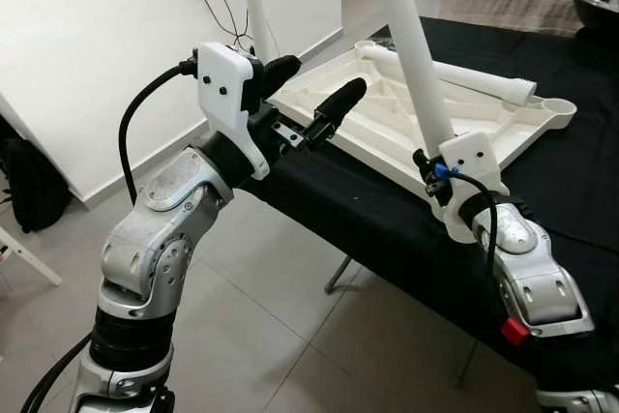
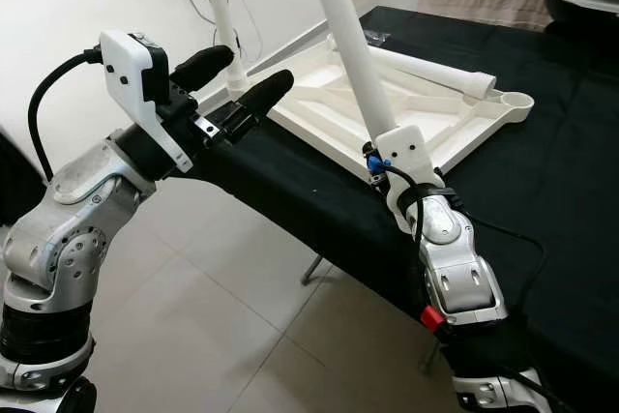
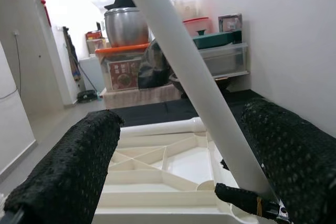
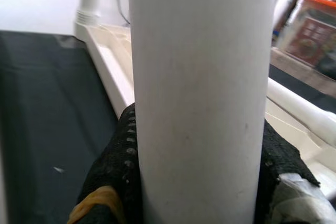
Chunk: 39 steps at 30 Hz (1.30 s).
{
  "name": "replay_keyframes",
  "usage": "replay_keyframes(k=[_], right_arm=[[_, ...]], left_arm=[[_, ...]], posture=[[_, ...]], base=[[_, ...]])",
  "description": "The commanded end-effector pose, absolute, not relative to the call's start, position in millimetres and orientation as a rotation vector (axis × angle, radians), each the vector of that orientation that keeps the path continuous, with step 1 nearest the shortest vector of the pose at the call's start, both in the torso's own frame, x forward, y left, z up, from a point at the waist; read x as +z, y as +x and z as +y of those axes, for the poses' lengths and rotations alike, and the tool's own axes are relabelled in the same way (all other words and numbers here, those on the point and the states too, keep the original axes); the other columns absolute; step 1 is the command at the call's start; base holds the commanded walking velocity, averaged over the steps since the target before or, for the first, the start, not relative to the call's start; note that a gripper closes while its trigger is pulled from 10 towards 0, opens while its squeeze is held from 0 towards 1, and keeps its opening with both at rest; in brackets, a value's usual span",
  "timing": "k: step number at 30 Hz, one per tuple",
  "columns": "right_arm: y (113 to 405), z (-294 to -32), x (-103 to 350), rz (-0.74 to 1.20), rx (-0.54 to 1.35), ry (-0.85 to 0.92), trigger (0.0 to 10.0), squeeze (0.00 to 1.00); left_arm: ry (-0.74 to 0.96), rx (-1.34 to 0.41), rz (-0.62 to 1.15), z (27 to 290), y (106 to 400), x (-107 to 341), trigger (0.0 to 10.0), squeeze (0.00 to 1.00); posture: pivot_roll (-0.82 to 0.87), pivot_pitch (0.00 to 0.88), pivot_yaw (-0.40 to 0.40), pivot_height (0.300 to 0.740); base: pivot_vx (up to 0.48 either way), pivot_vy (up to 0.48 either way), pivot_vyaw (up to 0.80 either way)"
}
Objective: Building children table
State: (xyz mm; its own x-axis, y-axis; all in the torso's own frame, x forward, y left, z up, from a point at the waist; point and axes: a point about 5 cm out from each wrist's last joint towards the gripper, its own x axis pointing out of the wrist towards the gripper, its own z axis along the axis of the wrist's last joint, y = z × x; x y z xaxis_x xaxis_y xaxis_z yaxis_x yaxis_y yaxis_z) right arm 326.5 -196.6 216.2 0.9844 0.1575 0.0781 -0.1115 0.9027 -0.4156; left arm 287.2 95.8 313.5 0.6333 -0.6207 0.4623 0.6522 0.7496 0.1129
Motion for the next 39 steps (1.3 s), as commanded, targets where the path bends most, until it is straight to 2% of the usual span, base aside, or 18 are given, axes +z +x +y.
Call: replay_keyframes(k=[1, 7, 14, 20, 27, 31, 36, 39], right_arm=[[322.4, -188.1, 226.1, -0.184, 0.212, -0.38, 10.0, 0.0], [311.9, -176.7, 234.3, -0.243, 0.372, -0.372, 10.0, 0.0], [299.9, -160.7, 239.3, -0.297, 0.521, -0.328, 10.0, 0.0], [293.1, -149.4, 237.1, -0.288, 0.62, -0.367, 10.0, 0.0], [291.8, -146.2, 236.2, -0.279, 0.645, -0.392, 10.0, 0.0], [293.9, -145.7, 236.6, -0.272, 0.628, -0.387, 10.0, 0.0], [295.2, -147.2, 236.6, -0.269, 0.613, -0.384, 10.0, 0.0], [301.4, -157.7, 236.4, -0.25, 0.539, -0.367, 10.0, 0.0]], left_arm=[[-0.094, -0.724, -0.488, 103.4, 291.6, 313.3, 10.0, 0.0], [-0.182, -0.757, -0.485, 112.1, 297.4, 314.6, 10.0, 0.0], [-0.164, -0.773, -0.503, 113.1, 305.8, 322.5, 10.0, 0.0], [-0.123, -0.816, -0.517, 107.5, 313.2, 330.9, 10.0, 0.0], [-0.111, -0.89, -0.513, 101.5, 314.4, 332.6, 10.0, 0.0], [-0.092, -1.042, -0.501, 89.7, 307.5, 333.4, 10.0, 0.0], [-0.088, -1.059, -0.504, 88.8, 305.5, 334.2, 10.0, 0.0], [-0.077, -1.086, -0.52, 90.3, 298.4, 336.2, 10.0, 0.0]], posture=[[-0.03, 0.08, 0.081, 0.74], [-0.03, 0.078, 0.086, 0.74], [-0.04, 0.075, 0.089, 0.74], [-0.04, 0.073, 0.091, 0.74], [-0.05, 0.073, 0.094, 0.74], [-0.05, 0.077, 0.097, 0.74], [-0.05, 0.077, 0.096, 0.74], [-0.05, 0.079, 0.096, 0.74]], base=[[0.0, 0.0, 0.0], [0.0, 0.0, 0.0], [0.0, 0.0, 0.0], [0.0, 0.0, 0.0], [0.0, 0.0, 0.0], [0.0, 0.0, 0.0], [0.0, 0.0, 0.0], [0.0, 0.0, 0.0]])
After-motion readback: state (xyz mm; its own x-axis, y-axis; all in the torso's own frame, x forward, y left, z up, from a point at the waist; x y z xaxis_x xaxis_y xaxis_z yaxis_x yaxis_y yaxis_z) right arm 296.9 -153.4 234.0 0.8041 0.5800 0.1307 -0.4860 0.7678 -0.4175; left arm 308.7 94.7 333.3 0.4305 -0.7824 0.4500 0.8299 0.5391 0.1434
